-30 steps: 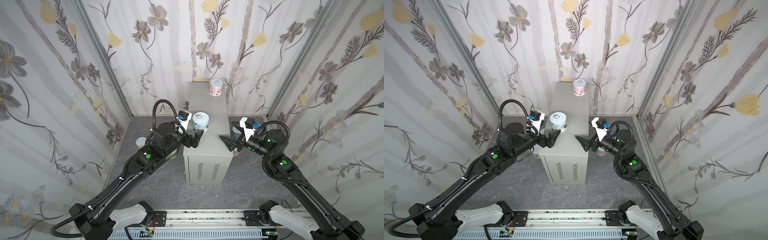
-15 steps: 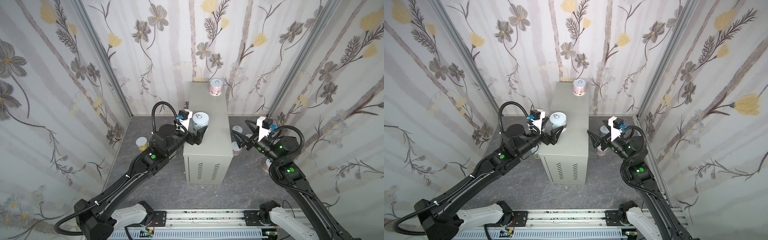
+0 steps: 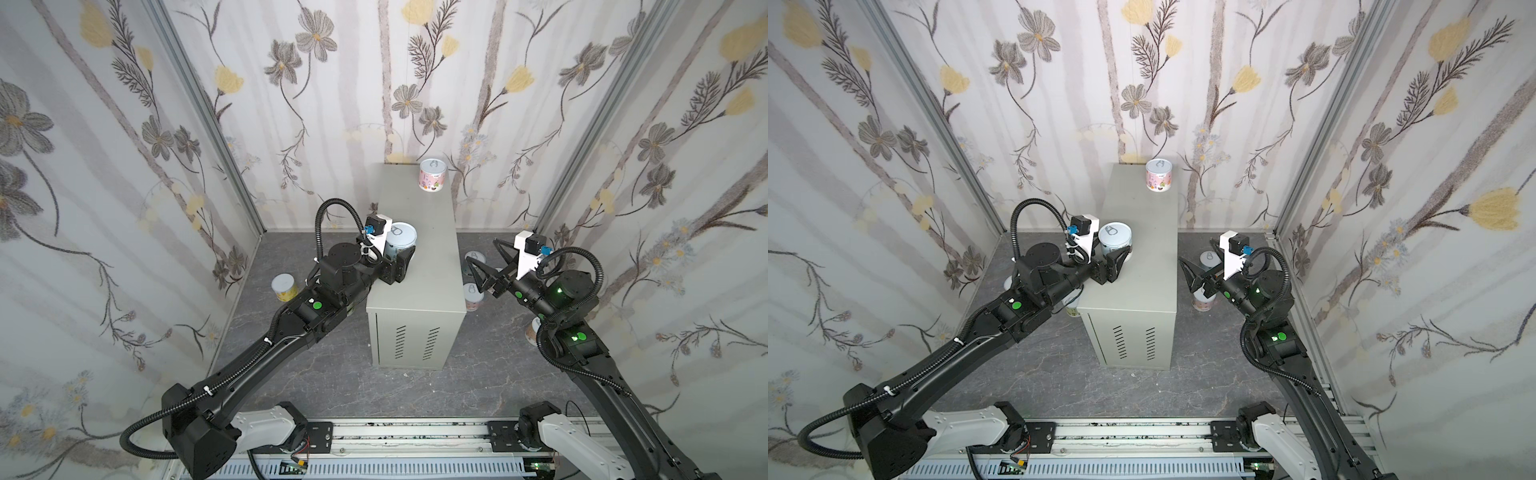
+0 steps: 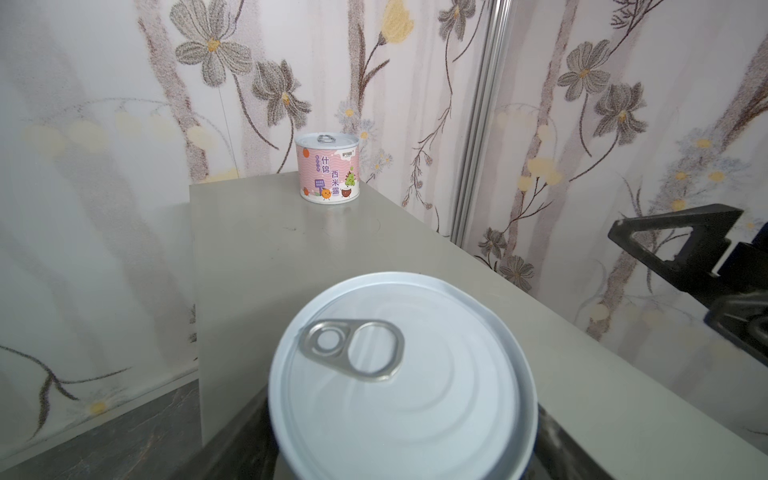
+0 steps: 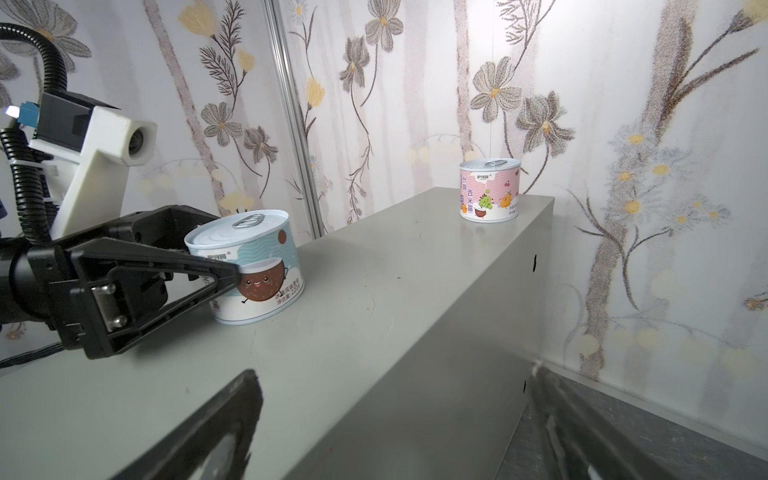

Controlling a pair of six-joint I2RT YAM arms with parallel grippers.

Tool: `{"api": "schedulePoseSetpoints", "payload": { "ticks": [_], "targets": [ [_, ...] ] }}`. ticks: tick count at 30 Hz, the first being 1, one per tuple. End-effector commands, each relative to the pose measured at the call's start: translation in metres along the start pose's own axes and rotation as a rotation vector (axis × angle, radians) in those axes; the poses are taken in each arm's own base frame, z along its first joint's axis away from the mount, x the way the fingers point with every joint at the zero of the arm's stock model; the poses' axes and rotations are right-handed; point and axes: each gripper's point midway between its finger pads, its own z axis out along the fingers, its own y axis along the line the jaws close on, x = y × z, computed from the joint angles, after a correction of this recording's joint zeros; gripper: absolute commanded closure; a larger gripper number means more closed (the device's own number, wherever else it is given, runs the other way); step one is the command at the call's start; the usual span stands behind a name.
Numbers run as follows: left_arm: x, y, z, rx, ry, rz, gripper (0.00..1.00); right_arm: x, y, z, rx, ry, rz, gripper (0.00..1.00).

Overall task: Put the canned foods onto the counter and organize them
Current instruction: 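Lower the teal can onto the cabinet top with the left gripper, then slide the teal can toward the pink can while the right gripper follows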

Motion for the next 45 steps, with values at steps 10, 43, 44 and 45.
{"api": "schedulePoseSetpoints", "payload": {
  "ticks": [10, 43, 44, 45],
  "targets": [
    [-0.024, 0.022, 0.047, -0.080, -0.003, 0.070, 0.33, -0.032, -0.012, 0.013, 0.030, -0.034, -0.028, 0.00],
    [-0.013, 0.116, 0.173, -0.104, 0.052, 0.062, 0.33, -0.066, -0.067, 0.131, -0.099, -0.153, -0.141, 0.00],
    [-0.011, 0.117, 0.174, -0.106, 0.054, 0.064, 0.33, -0.067, -0.069, 0.133, -0.099, -0.172, -0.145, 0.00],
    [-0.010, 0.119, 0.176, -0.108, 0.055, 0.066, 0.33, -0.068, -0.070, 0.134, -0.102, -0.187, -0.149, 0.00]
  ]
}}
